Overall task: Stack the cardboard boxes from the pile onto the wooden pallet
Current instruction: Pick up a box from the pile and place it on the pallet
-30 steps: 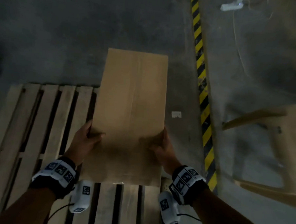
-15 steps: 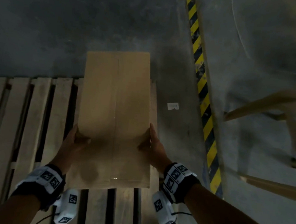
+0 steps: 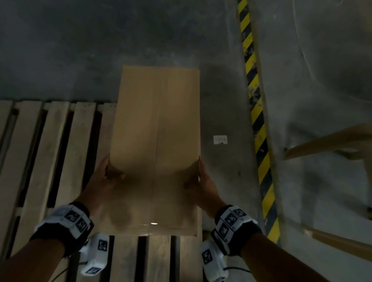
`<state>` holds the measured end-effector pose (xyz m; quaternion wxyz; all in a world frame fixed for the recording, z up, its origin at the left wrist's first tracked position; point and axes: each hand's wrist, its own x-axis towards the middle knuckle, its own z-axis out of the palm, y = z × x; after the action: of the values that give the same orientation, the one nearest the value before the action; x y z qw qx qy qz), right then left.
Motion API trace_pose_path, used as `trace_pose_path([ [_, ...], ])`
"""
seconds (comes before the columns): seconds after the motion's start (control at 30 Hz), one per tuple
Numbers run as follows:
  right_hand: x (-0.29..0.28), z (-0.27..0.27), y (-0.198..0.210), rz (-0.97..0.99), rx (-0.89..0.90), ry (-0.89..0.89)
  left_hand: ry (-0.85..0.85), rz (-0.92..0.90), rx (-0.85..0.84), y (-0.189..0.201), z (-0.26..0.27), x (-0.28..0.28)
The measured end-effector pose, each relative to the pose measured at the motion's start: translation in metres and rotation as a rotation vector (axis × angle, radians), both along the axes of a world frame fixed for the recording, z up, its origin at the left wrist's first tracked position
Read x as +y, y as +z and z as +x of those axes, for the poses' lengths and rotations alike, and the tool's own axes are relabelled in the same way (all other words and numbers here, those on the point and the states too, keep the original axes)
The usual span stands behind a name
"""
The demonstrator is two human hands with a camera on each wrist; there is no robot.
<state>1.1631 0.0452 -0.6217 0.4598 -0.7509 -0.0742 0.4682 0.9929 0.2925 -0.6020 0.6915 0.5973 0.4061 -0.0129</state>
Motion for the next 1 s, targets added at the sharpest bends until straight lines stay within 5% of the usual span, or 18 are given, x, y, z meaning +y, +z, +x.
trace_pose_path([
  [0.5,-0.001,0.003,0.006,-0.096,-0.105,0.186,0.004,0.039,0.013,0.001,-0.017,-0.005],
  [1.0,0.005,0.006,0.01,-0.076,-0.058,0.112,-0.021,0.14,0.135,-0.008,-0.011,0.002],
])
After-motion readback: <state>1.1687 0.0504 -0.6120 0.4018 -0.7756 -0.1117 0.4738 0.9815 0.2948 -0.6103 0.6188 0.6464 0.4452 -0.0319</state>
